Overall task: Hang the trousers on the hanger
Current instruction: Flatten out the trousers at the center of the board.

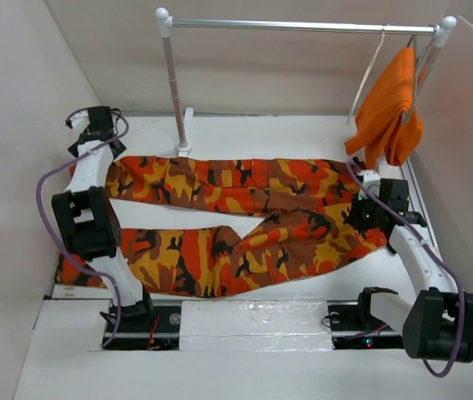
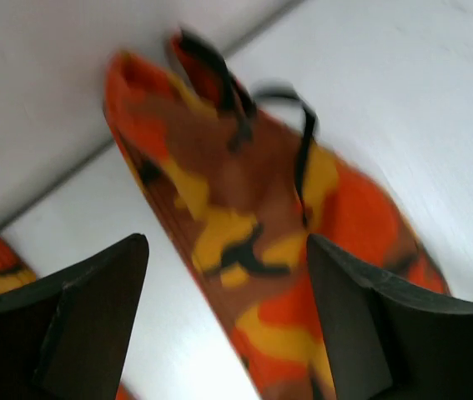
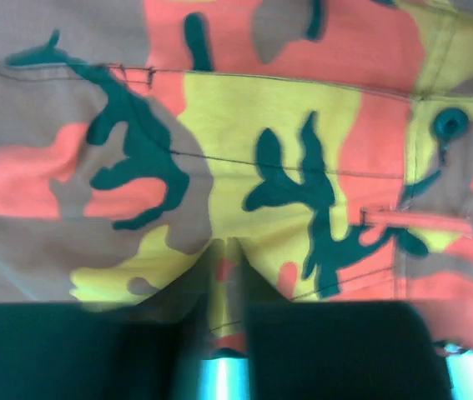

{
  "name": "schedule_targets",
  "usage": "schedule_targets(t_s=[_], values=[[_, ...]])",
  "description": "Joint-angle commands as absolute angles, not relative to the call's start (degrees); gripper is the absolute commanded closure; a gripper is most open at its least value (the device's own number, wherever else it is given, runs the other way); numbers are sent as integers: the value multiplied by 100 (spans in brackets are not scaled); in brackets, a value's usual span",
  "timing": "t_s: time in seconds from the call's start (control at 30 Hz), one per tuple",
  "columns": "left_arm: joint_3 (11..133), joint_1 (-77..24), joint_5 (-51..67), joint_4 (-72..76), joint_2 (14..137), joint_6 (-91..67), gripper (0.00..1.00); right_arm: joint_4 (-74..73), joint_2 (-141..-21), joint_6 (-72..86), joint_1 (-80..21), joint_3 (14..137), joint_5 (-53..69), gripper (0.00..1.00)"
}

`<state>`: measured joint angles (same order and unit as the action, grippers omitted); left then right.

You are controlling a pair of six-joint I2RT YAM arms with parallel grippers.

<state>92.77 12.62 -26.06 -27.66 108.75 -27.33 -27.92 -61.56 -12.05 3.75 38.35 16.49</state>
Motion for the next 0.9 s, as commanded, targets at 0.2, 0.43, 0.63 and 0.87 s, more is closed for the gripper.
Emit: schedule_targets(t_s=[0.2,0.43,0.63,0.87], values=[[6840,-2226,-1828,-1652,8763,-2970,38,-2689,-5740,-369,2134,3938,1874,69],[6671,-4312,-1178,-1292,9043,-3120,37,-3006,-5370,-413,3214,3517,712,23],[6461,-4605,-748,-1021,9159,-3111,37,-2347,-6412,-264,3823,3050,886,18],[5775,-4676,-597,-835,8272,-3103,38,-1758,-6954,165,3823,3058,1687,80]])
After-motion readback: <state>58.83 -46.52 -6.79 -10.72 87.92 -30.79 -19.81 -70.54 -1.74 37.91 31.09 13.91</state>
